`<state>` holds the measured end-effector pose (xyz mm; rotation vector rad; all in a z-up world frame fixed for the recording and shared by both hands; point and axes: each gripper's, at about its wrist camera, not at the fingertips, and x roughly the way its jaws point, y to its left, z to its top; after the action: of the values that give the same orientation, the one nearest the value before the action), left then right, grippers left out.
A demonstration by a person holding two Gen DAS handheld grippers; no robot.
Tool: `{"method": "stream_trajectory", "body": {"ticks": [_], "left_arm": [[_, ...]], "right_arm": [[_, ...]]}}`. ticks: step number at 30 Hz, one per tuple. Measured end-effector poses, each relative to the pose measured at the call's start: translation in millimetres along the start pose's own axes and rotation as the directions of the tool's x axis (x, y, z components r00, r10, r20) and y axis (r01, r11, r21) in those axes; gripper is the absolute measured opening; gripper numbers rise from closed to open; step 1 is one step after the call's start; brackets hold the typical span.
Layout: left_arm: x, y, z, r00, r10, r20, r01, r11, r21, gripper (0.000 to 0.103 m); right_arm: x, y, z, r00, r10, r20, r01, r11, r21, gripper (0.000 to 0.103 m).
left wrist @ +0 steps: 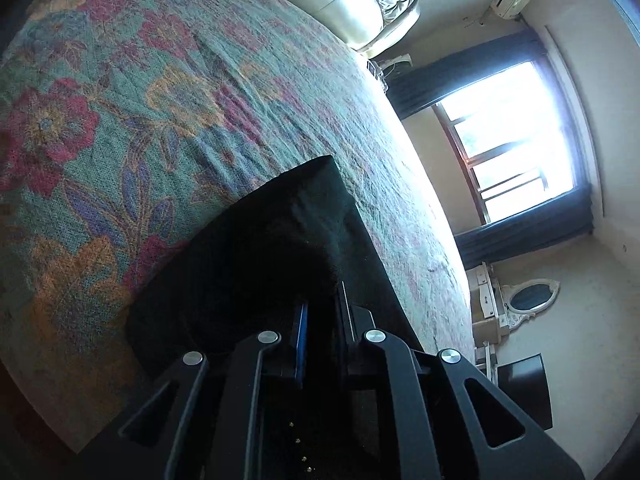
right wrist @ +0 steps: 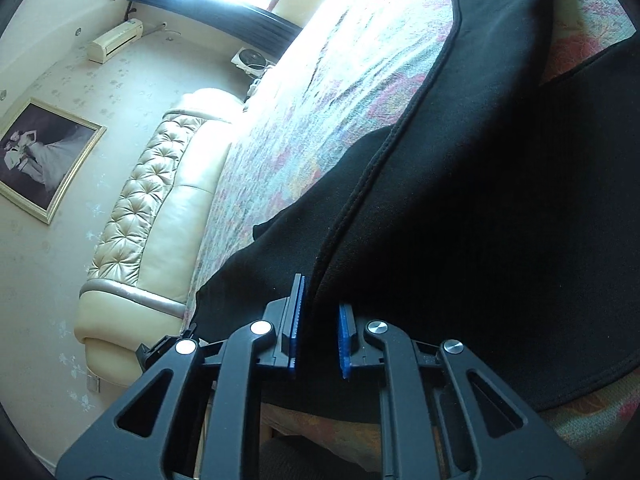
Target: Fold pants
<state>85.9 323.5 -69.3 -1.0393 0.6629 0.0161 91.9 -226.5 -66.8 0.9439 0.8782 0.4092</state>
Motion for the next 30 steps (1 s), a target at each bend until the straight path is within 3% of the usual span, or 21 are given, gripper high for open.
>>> {"method": "stream_trajectory", "body": {"ticks": [8,14,16,18,20,22,24,27,30], "left_arm": [[-43.9,26.9,-13.2,0.998,-0.057,-0.009,0.055,0.993,-0.100,0.011],[-45.6,56.3,-24.9,0.999,0.004,-0.038,-0.008,0.995,-0.102,0.011],[-40.4,62.5,-27.0,0.999,0.006,-0.043,-0.010,0.995,-0.098,0.012],[-42.6,63.7,-28.8,0.999,-0.010,-0.041,0.006,0.997,-0.082,0.013],[-49.2,62.6,-28.2,0.999,-0.025,-0.034,0.023,0.997,-0.070,0.020],[-64.0,60.8,-27.1,1.000,-0.023,0.005,0.024,0.998,-0.051,0.042],[-78.1,55.4,-23.7,0.999,0.005,0.035,-0.005,1.000,-0.001,0.055],[-91.3,35.6,-21.3,0.994,0.069,0.087,-0.077,0.993,0.093,0.071],[-84.5,2.8,-24.4,0.990,0.088,0.110,-0.105,0.982,0.158,0.085]], "right_arm": [[-20.4,-10.3,-18.5,0.998,0.030,-0.056,-0.029,1.000,0.011,0.014],[-10.4,-27.5,-35.1,0.993,-0.045,-0.109,0.043,0.999,-0.022,0.014],[-6.2,-36.0,-41.3,0.989,-0.065,-0.135,0.061,0.998,-0.028,0.016],[-12.6,-39.2,-40.7,0.990,-0.040,-0.132,0.039,0.999,-0.010,0.026],[-25.9,-36.7,-36.4,0.993,-0.039,-0.114,0.037,0.999,-0.023,0.038],[-45.8,-32.8,-25.6,0.996,-0.059,-0.071,0.055,0.997,-0.052,0.045],[-69.2,-27.2,-6.7,0.995,-0.103,-0.007,0.102,0.989,-0.104,0.054],[-97.5,-14.8,35.1,0.973,-0.202,0.113,0.220,0.959,-0.176,0.073],[-98.4,-0.3,91.9,0.948,-0.267,0.171,0.304,0.919,-0.249,0.079]]}}
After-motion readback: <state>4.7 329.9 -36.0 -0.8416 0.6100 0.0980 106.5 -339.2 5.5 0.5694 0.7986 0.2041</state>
